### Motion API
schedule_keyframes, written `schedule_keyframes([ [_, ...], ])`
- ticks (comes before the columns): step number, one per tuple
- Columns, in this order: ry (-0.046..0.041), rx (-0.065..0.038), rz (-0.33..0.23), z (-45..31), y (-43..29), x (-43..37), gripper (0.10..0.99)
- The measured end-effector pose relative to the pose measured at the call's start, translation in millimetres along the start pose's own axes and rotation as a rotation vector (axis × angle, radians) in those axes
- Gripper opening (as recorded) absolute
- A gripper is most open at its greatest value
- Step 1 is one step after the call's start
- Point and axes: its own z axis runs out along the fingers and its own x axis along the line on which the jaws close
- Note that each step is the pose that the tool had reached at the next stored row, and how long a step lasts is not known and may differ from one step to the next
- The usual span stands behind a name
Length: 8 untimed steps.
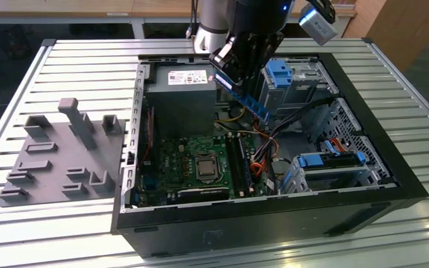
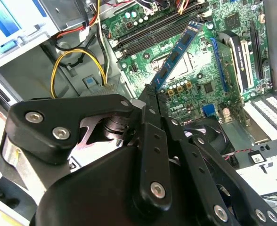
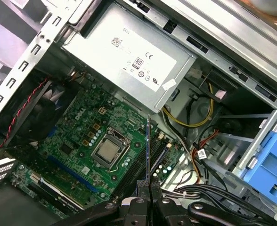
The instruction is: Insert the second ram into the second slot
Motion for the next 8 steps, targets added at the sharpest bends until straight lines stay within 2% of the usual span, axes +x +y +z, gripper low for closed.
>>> schedule_keyframes([
  [8,-0.0016,0.000,0.047,0.0,0.0,0.0,0.129],
])
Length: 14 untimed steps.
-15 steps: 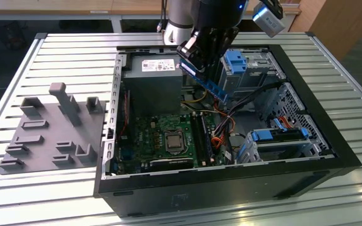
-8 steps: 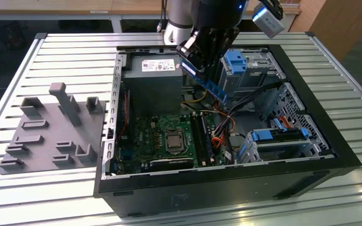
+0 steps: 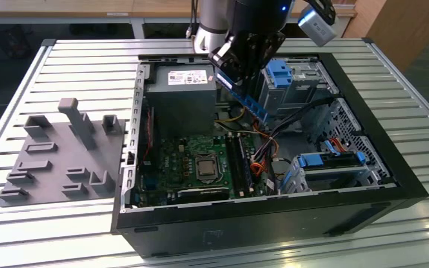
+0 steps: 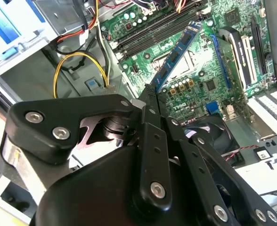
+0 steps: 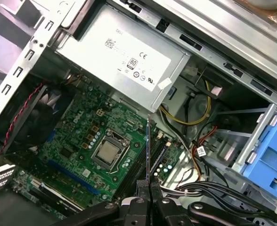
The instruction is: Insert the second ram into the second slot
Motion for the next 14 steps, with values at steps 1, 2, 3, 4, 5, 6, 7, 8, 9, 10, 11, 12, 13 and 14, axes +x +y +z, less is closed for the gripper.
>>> schedule_keyframes([
  [1,-0.0002,0.000,0.006,0.0,0.0,0.0,0.129],
  [2,-0.0004,0.000,0.013,0.0,0.0,0.0,0.129],
  [3,-0.0007,0.000,0.019,0.0,0.0,0.0,0.129],
  [4,-0.0009,0.000,0.025,0.0,0.0,0.0,0.129],
  [5,-0.0011,0.000,0.031,0.0,0.0,0.0,0.129],
  [6,-0.0013,0.000,0.037,0.0,0.0,0.0,0.129],
  [7,-0.0015,0.000,0.043,0.0,0.0,0.0,0.129],
  [8,-0.0018,0.000,0.050,0.0,0.0,0.0,0.129],
  [9,-0.0020,0.000,0.056,0.0,0.0,0.0,0.129],
  [10,-0.0022,0.001,0.062,0.0,0.0,0.0,0.129],
  [11,-0.0024,0.001,0.068,0.0,0.0,0.0,0.129],
  [12,-0.0026,0.001,0.074,0.0,0.0,0.0,0.129],
  [13,-0.0028,0.001,0.081,0.0,0.0,0.0,0.129],
  [14,-0.0031,0.001,0.087,0.0,0.0,0.0,0.129],
])
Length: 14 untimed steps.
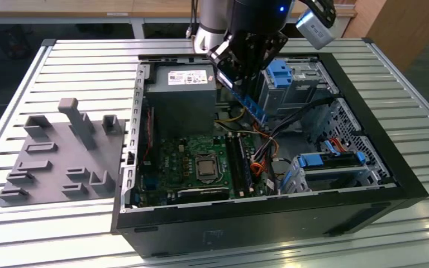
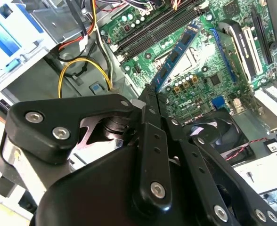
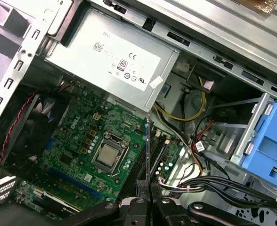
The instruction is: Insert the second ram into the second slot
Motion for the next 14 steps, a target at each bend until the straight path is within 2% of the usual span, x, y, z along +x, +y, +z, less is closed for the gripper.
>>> schedule_keyframes([
  [6,-0.0022,0.001,0.066,0.0,0.0,0.0,0.129],
  [14,-0.0057,0.003,0.182,0.3,0.0,0.0,0.129],
])
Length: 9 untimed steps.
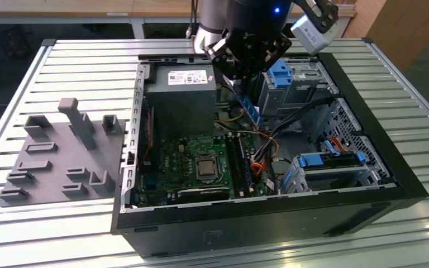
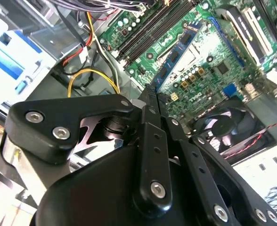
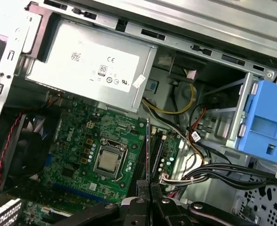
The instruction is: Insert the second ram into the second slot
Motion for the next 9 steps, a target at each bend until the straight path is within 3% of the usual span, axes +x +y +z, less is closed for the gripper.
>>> schedule_keyframes([
  [9,-0.0040,0.001,0.119,1.1,0.0,0.0,0.129],
])
